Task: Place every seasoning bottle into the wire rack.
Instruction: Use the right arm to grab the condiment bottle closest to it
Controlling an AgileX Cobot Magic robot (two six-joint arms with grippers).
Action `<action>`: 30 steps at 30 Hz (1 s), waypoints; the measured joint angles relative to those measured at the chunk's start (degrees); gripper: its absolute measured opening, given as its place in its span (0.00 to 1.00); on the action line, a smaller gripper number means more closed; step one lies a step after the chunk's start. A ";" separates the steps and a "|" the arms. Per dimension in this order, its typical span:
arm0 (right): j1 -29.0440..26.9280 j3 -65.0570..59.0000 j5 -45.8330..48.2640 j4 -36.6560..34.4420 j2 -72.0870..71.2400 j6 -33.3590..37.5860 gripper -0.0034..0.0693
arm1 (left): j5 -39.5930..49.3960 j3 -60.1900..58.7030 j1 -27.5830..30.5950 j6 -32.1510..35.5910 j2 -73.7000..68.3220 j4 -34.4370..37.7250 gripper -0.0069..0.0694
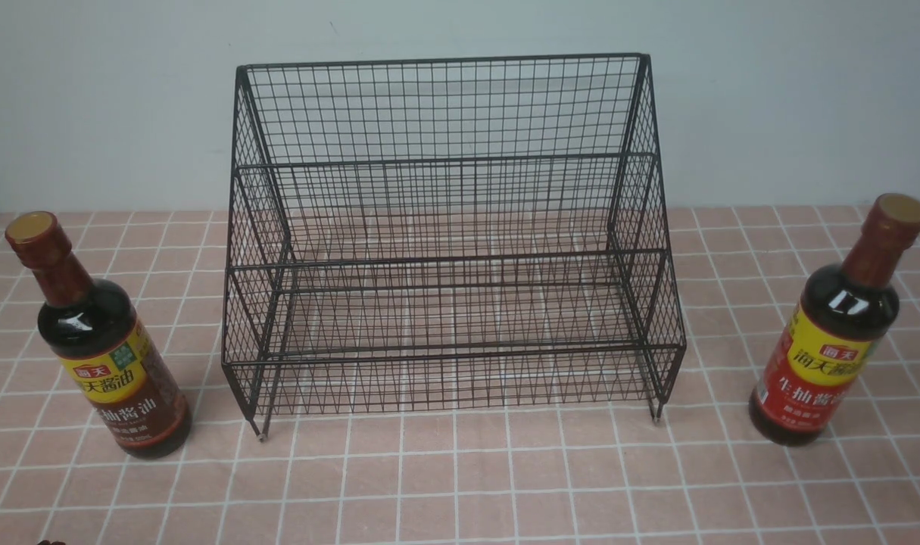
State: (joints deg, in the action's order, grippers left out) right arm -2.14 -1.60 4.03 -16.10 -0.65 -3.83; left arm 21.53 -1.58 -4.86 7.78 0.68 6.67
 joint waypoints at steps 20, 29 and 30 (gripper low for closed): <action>0.00 2.87 -23.77 7.24 9.00 -7.97 0.03 | 0.00 0.00 0.00 0.00 0.00 0.00 0.08; 0.00 16.12 -26.86 19.19 34.54 -8.94 0.08 | 0.00 0.00 0.00 0.00 0.00 0.00 0.08; 0.00 17.30 -28.11 19.94 37.59 -9.08 0.10 | 0.00 0.00 0.00 0.00 0.00 0.00 0.08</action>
State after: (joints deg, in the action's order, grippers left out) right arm -2.14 15.70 -24.08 3.84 36.94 -12.91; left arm 21.53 -1.58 -4.86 7.78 0.68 6.67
